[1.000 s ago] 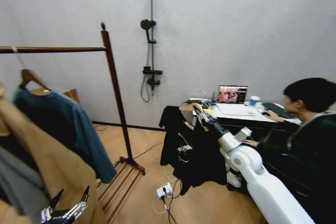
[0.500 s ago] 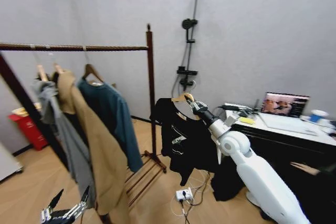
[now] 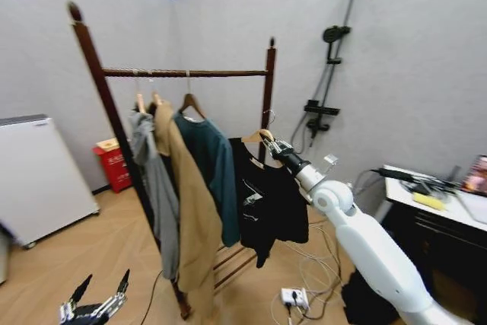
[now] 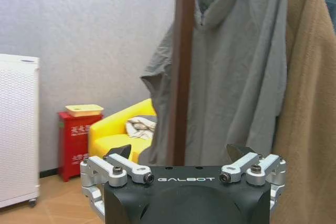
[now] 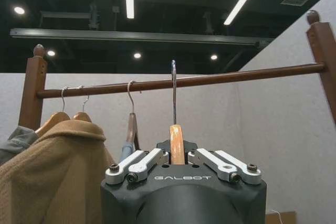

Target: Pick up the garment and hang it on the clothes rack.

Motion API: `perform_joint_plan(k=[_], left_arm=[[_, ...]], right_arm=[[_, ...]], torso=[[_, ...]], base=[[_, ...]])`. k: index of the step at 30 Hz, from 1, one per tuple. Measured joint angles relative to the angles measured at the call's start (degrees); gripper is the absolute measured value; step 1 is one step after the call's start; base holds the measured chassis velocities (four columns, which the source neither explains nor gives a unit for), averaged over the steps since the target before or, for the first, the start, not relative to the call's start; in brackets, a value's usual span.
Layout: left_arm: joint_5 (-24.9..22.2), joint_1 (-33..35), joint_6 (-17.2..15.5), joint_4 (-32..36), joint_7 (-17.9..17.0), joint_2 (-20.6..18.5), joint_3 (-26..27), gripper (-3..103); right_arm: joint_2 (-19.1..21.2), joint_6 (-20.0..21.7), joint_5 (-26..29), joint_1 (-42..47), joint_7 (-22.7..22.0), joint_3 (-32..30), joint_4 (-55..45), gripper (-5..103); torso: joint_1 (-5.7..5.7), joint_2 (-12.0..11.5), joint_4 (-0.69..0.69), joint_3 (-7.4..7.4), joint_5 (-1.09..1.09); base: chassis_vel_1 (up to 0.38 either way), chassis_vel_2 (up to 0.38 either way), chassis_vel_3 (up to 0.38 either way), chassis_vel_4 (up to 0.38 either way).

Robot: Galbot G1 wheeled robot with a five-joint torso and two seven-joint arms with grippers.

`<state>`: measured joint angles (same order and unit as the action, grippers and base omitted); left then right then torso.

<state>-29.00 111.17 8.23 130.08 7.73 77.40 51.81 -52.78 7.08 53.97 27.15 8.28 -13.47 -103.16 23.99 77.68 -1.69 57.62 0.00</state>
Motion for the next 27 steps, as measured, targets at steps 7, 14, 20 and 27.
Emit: perform_joint_plan(k=[7, 14, 20, 27], left_arm=[[0.0, 0.0, 0.0, 0.0, 0.0, 0.0, 0.0, 100], [0.0, 0.0, 0.0, 0.0, 0.0, 0.0, 0.0, 100], [0.0, 0.0, 0.0, 0.0, 0.0, 0.0, 0.0, 100], [0.0, 0.0, 0.0, 0.0, 0.0, 0.0, 0.0, 100]], right_arm=[[0.8, 0.8, -0.5, -5.4, 0.9, -1.1, 3.3, 10], [0.3, 1.9, -3.9, -16.4, 0.1, 2.7, 9.5, 10], [-3.3, 1.9, -3.9, -28.4, -0.3, 11.1, 20.4, 10], [-11.2, 1.1, -4.1, -40.0, 1.4, 18.5, 33.8, 10]], torso=[[1.33, 2.7, 0.0, 1.34, 0.0], [1.77, 3.5, 0.0, 1.71, 0.0], [1.78, 3.5, 0.01, 1.71, 0.0], [1.73, 3.4, 0.04, 1.65, -0.05]], base=[[0.058, 0.05, 0.045, 0.06], [0.0, 0.0, 0.0, 0.0], [0.0, 0.0, 0.0, 0.0], [0.0, 0.0, 0.0, 0.0]])
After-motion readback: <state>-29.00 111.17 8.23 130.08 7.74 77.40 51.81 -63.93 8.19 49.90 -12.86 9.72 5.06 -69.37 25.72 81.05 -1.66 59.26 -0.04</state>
